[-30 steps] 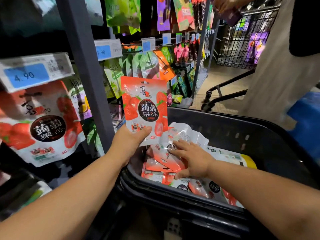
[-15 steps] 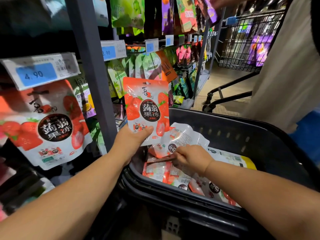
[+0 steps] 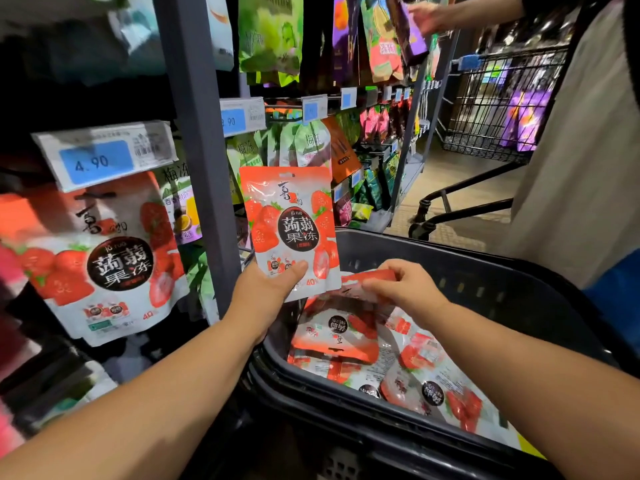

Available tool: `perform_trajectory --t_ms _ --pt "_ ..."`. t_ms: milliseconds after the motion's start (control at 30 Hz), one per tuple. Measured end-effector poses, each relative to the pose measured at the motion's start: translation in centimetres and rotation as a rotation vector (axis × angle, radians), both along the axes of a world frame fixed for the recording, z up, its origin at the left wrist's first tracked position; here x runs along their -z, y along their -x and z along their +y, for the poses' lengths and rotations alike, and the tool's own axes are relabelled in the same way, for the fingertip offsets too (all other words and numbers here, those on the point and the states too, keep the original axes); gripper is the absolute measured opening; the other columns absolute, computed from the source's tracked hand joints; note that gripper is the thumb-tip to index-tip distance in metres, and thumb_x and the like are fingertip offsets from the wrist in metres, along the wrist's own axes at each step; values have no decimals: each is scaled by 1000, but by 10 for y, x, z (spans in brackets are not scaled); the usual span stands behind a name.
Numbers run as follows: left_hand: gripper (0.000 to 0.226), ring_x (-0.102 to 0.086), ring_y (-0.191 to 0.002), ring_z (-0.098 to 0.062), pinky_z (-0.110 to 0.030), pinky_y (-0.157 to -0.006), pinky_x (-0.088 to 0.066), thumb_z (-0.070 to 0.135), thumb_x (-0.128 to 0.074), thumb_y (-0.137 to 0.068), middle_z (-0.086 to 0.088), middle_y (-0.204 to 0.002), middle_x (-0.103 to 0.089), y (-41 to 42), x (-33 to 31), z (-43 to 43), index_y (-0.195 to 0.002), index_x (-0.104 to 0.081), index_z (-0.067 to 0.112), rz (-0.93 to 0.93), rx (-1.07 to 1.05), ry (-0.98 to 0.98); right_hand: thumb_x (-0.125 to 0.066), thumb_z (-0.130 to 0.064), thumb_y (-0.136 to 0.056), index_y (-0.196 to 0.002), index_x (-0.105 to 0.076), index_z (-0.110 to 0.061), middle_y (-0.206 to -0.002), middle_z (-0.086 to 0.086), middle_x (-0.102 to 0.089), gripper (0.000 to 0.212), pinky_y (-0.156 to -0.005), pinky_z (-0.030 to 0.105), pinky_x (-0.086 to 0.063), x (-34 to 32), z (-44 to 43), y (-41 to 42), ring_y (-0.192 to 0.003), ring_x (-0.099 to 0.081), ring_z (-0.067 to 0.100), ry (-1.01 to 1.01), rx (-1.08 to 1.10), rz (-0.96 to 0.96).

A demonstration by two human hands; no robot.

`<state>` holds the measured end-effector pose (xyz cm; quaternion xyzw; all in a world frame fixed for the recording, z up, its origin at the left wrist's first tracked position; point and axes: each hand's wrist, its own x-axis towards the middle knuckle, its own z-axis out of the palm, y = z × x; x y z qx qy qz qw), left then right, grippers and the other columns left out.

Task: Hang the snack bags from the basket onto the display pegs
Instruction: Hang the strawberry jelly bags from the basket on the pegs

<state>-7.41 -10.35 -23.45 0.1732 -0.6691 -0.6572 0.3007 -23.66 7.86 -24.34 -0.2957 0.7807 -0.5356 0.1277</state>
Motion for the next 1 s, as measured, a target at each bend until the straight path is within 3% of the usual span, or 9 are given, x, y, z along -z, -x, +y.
perform_trajectory --t_ms 133,233,300,467,633,767,900,1000 --pt "50 -69 -103 -19 -47 -98 -52 38 -81 -71 4 -110 -74 0 -2 3 -117 -68 22 1 -47 -4 -73 -1 -83 -74 -57 -11 -62 4 -53 21 -49 22 -42 -15 5 8 -56 -51 15 145 6 -153" --pt "31 -69 -101 -18 -45 -97 -52 24 -77 -83 4 -107 -74 0 0 2 -113 -69 21 -2 -95 7 -70 -3 -85 -81 -57 -12 -70 10 -58 17 -54 30 -46 -27 11 15 -57 -56 20 234 -2 -216" --pt "30 -69 -100 -16 -41 -94 -53 23 -75 -85 6 -106 -74 -1 0 2 -113 -69 22 -11 -115 17 -68 -5 -88 -87 -59 -12 -74 9 -65 12 -60 33 -53 -35 15 19 -64 -64 22 312 15 -261" --pt "33 -69 -97 -13 -29 -82 -53 25 -77 -82 6 -104 -74 1 1 3 -114 -67 21 -39 -140 66 -59 -4 -94 -94 -54 -12 -62 2 -69 10 -50 26 -54 -47 21 25 -54 -66 16 476 4 -362" --pt "20 -66 -88 -3 -18 -72 -47 23 -76 -83 15 -95 -71 -1 -1 6 -99 -67 29 -74 -132 141 -61 -8 -94 -102 -56 -10 -86 16 -72 10 -68 42 -60 -34 18 25 -76 -71 31 439 8 -385" --pt "22 -60 -83 6 -10 -66 -42 20 -75 -85 23 -89 -65 -2 -5 9 -86 -60 37 -84 -100 185 -77 -29 -83 -108 -62 -12 -110 22 -71 34 -92 58 -54 -17 15 28 -102 -68 42 393 98 -320" --pt "21 -64 -86 -9 -23 -74 -45 24 -76 -84 14 -91 -68 -1 -5 9 -87 -59 35 -106 -110 220 -83 -21 -75 -121 -60 -7 -109 18 -72 53 -86 46 -58 3 16 20 -98 -71 35 288 68 -359" --pt "19 -64 -87 -11 -26 -78 -45 25 -76 -83 12 -92 -69 -1 -4 10 -88 -60 34 -118 -97 228 -90 -17 -53 -124 -54 -8 -114 19 -70 80 -92 51 -56 16 20 16 -103 -69 36 151 -18 -431"
